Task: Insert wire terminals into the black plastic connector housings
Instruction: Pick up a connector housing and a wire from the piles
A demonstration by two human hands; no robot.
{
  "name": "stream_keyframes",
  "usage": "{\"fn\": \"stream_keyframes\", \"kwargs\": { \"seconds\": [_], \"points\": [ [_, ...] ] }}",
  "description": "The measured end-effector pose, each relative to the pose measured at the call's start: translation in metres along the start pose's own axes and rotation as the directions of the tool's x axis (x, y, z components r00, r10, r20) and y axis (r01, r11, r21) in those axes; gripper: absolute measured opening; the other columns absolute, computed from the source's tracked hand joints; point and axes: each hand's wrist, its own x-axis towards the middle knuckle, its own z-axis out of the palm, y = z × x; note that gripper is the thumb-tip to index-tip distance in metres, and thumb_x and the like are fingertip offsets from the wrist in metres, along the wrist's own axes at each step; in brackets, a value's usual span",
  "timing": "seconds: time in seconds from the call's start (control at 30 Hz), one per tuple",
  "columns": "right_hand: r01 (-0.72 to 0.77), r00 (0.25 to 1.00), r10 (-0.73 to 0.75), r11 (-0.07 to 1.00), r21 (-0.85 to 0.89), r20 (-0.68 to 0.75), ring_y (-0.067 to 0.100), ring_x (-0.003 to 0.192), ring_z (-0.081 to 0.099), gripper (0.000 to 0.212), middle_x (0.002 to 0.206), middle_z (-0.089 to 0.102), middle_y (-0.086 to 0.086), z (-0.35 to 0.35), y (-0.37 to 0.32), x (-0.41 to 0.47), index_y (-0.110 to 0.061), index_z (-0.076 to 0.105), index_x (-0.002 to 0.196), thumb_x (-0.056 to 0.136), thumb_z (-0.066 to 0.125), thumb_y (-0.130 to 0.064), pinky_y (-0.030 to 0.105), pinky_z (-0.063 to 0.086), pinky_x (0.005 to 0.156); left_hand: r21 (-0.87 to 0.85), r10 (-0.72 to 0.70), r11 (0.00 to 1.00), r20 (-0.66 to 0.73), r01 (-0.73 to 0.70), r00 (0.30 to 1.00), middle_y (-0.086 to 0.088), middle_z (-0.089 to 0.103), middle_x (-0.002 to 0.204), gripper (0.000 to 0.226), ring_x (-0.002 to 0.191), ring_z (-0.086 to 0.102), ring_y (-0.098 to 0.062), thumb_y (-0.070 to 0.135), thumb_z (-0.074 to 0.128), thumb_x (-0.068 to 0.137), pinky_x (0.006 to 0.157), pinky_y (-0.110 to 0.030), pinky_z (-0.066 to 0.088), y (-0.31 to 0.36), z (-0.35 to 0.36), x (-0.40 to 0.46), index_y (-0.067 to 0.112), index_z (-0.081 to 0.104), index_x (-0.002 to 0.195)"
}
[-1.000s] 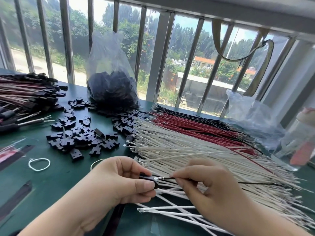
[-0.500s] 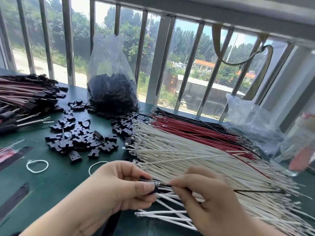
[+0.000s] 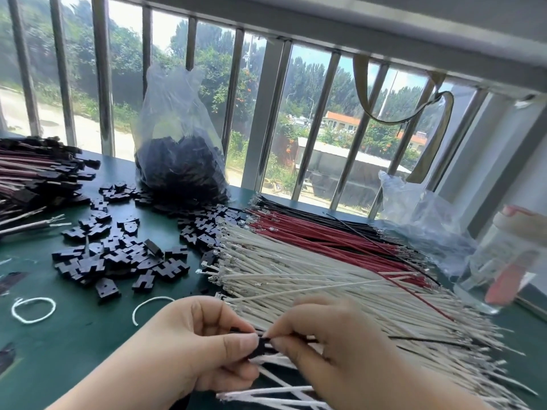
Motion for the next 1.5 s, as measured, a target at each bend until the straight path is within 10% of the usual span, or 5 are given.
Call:
{"fn": "stream_keyframes", "kwargs": {
  "seconds": [0.13,0.37,1.0,1.3,1.5],
  "points": [
    [-0.182,0.980,0.190,0.975,-0.128,0.052,-0.013,0.088,0.057,0.036,0.094,0.063,-0.030,-0.036,0.027,0.026,-0.044,0.061,0.108,0.085,0.042,-0.065,0.007,0.046,0.068,0.125,0.010,0.992,-0.064,-0.002,0.998,-0.024,0.069,0.065,0.019,0.056,0.069,-0.030,0.012,0.080,0.049,0.048,-0.027,0.054,0.001,-0.006,0.002,0.005,0.072,0.064],
    [-0.466,0.874,0.485,0.845,-0.264,0.009,0.009,0.082,0.065,0.015,0.094,0.070,-0.007,-0.038,0.104,0.096,-0.017,0.072,0.092,0.091,0.061,-0.027,0.031,0.055,0.081,0.271,0.031,0.963,-0.120,0.003,0.992,-0.011,0.073,0.066,0.009,0.055,0.069,-0.012,0.005,0.078,0.070,0.048,-0.012,0.048,0.002,-0.009,0.007,0.006,0.074,0.063],
    [-0.449,0.883,0.463,0.786,-0.424,-0.076,0.014,0.091,0.063,0.017,0.104,0.067,-0.001,-0.016,0.110,0.093,-0.015,0.071,0.101,0.093,0.057,-0.019,0.030,0.053,0.084,0.118,-0.081,0.989,-0.106,0.093,0.991,-0.023,0.069,0.067,0.015,0.057,0.069,-0.035,-0.003,0.072,0.076,0.044,-0.033,0.056,0.000,-0.008,0.004,-0.005,0.059,0.085],
    [-0.265,0.803,0.077,0.934,-0.238,-0.591,0.001,0.058,0.046,0.029,0.084,0.066,-0.015,-0.064,0.067,0.057,-0.027,0.067,0.116,0.091,0.056,-0.016,0.017,0.035,0.056,0.018,-0.079,0.997,-0.075,0.080,0.994,-0.022,0.071,0.073,0.023,0.069,0.072,-0.034,0.003,0.075,0.062,0.046,-0.028,0.055,0.000,-0.011,0.004,-0.002,0.061,0.079],
    [-0.056,0.995,0.043,0.987,-0.152,-0.090,0.002,0.064,0.059,0.026,0.073,0.061,-0.017,-0.042,0.002,-0.018,-0.032,0.070,0.080,0.084,0.055,-0.053,0.005,0.041,0.055,-0.047,-0.064,0.997,-0.014,0.064,0.998,-0.023,0.071,0.078,0.033,0.070,0.072,-0.032,0.010,0.073,0.057,0.048,-0.029,0.057,-0.001,-0.011,0.003,-0.002,0.059,0.084]
  ]
}}
